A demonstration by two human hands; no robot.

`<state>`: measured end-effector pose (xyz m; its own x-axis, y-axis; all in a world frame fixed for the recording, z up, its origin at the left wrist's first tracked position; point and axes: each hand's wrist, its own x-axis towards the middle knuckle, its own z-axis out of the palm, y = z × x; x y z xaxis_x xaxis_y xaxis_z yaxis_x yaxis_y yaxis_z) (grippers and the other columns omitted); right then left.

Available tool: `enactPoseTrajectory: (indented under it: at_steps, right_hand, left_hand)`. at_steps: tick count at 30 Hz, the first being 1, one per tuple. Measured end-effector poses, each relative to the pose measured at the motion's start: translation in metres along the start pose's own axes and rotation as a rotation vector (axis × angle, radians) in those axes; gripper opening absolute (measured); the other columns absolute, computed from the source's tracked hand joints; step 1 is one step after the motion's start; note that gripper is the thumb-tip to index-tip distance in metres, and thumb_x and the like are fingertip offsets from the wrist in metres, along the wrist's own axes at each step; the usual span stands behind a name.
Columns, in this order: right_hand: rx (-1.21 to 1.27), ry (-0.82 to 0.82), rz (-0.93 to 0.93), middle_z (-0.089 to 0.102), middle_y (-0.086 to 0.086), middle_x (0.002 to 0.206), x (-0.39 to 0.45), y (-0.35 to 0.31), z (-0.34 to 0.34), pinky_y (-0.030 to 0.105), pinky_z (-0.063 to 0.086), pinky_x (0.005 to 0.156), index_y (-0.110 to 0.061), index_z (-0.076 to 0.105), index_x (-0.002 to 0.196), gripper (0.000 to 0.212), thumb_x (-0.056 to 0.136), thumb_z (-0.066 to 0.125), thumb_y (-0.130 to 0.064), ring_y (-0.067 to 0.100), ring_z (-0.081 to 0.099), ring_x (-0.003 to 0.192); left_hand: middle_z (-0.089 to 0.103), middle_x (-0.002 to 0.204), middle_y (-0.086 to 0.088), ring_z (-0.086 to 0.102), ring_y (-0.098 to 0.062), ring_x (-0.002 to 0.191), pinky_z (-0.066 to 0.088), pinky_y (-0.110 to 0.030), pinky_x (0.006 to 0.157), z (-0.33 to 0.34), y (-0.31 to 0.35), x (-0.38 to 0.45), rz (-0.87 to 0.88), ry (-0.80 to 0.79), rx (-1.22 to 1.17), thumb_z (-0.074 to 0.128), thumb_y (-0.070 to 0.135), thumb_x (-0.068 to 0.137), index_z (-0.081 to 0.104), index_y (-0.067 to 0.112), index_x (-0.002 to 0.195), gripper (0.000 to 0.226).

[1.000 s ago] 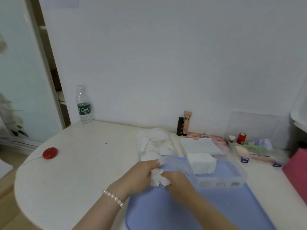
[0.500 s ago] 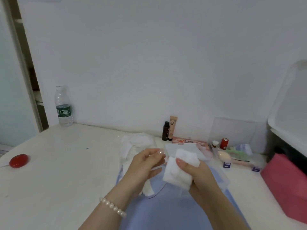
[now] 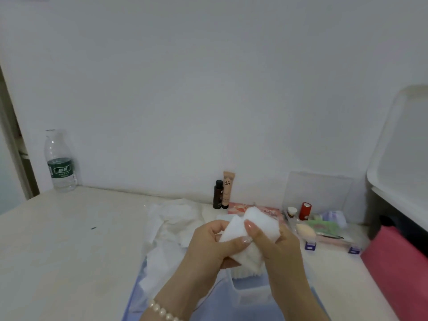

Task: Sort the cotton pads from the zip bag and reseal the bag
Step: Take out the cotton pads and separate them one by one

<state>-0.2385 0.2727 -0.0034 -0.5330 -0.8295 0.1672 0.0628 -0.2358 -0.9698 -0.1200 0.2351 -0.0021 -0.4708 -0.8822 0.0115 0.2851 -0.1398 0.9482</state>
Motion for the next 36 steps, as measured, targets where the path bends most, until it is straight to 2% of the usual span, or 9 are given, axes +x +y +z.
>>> enactPoseTrajectory:
  at_steps: [4,8,13,16,21,25,29,32,36]
  right_hand:
    - [0.168,0.016,0.027,0.072,0.017,0.087,0.011,0.002,-0.002,0.041,0.059,0.062,-0.006,0.071,0.085,0.032,0.061,0.073,-0.027,0.027,0.069,0.077]
    - [0.305,0.016,0.001,0.072,0.015,0.094,0.016,0.003,0.000,0.040,0.058,0.066,-0.009,0.073,0.088,0.063,0.043,0.087,-0.050,0.028,0.070,0.086]
    - [0.409,-0.025,0.030,0.072,0.013,0.097,0.025,0.004,-0.005,0.040,0.058,0.074,-0.011,0.075,0.086,0.048,0.050,0.084,-0.042,0.027,0.069,0.092]
    - [0.462,0.020,0.056,0.070,0.015,0.103,0.032,0.003,-0.010,0.048,0.052,0.087,-0.003,0.067,0.098,0.040,0.069,0.070,-0.031,0.030,0.066,0.099]
    - [0.497,0.080,0.038,0.068,-0.002,0.074,0.043,-0.002,-0.026,0.030,0.056,0.052,-0.018,0.063,0.087,0.009,0.079,0.060,-0.016,0.011,0.067,0.068]
    - [0.381,0.044,0.076,0.047,0.001,0.049,0.036,-0.003,-0.021,0.023,0.035,0.041,-0.017,0.052,0.057,0.033,0.075,0.042,0.009,0.017,0.041,0.045]
    - [0.258,-0.065,0.167,0.031,0.003,0.046,0.033,-0.007,-0.014,0.016,0.016,0.039,-0.010,0.049,0.055,0.008,0.055,0.056,-0.015,0.012,0.019,0.038]
    - [0.086,-0.098,0.165,0.035,0.003,0.044,0.033,-0.003,-0.008,0.014,0.019,0.035,-0.009,0.054,0.062,0.027,0.066,0.068,-0.032,0.011,0.021,0.031]
    - [0.060,0.018,0.037,0.036,0.008,0.043,0.033,0.002,-0.010,0.021,0.029,0.040,0.011,0.053,0.070,0.043,0.055,0.081,-0.018,0.013,0.026,0.032]
  left_hand:
    - [0.071,0.093,-0.021,0.070,-0.031,0.086,0.058,-0.033,0.066,0.008,0.001,0.008,0.004,-0.048,-0.134,0.070,0.010,0.063,0.066,-0.005,0.098,0.038]
    - [0.070,0.100,-0.024,0.070,-0.027,0.086,0.059,-0.031,0.068,0.017,-0.002,0.013,-0.045,-0.088,-0.338,0.057,0.017,0.076,0.072,-0.003,0.093,0.030]
    - [0.069,0.103,-0.023,0.069,-0.030,0.093,0.059,-0.034,0.072,0.021,-0.007,0.022,-0.042,-0.027,-0.397,0.051,0.016,0.085,0.066,-0.004,0.104,0.031]
    - [0.070,0.101,-0.022,0.070,-0.029,0.090,0.060,-0.033,0.068,0.019,-0.010,0.026,-0.010,0.048,-0.406,0.047,0.009,0.092,0.062,-0.007,0.106,0.026]
    - [0.071,0.092,-0.020,0.071,-0.022,0.075,0.057,-0.026,0.057,0.010,-0.012,0.030,0.045,0.215,-0.447,0.047,-0.001,0.091,0.061,-0.008,0.103,0.020]
    - [0.073,0.089,-0.015,0.071,-0.021,0.076,0.058,-0.026,0.059,0.004,-0.006,0.031,0.091,0.250,-0.430,0.048,0.000,0.091,0.061,-0.004,0.103,0.018]
    - [0.073,0.084,-0.010,0.071,-0.018,0.074,0.056,-0.025,0.058,0.008,0.000,0.035,0.152,0.219,-0.405,0.049,0.000,0.090,0.061,-0.002,0.101,0.016]
    - [0.072,0.088,-0.014,0.070,-0.022,0.078,0.058,-0.027,0.061,0.014,0.000,0.037,0.163,0.187,-0.403,0.050,0.002,0.089,0.061,-0.002,0.099,0.015]
    - [0.071,0.091,-0.019,0.069,-0.027,0.083,0.059,-0.031,0.066,0.020,-0.004,0.040,0.113,0.143,-0.432,0.050,0.004,0.090,0.058,-0.004,0.098,0.015]
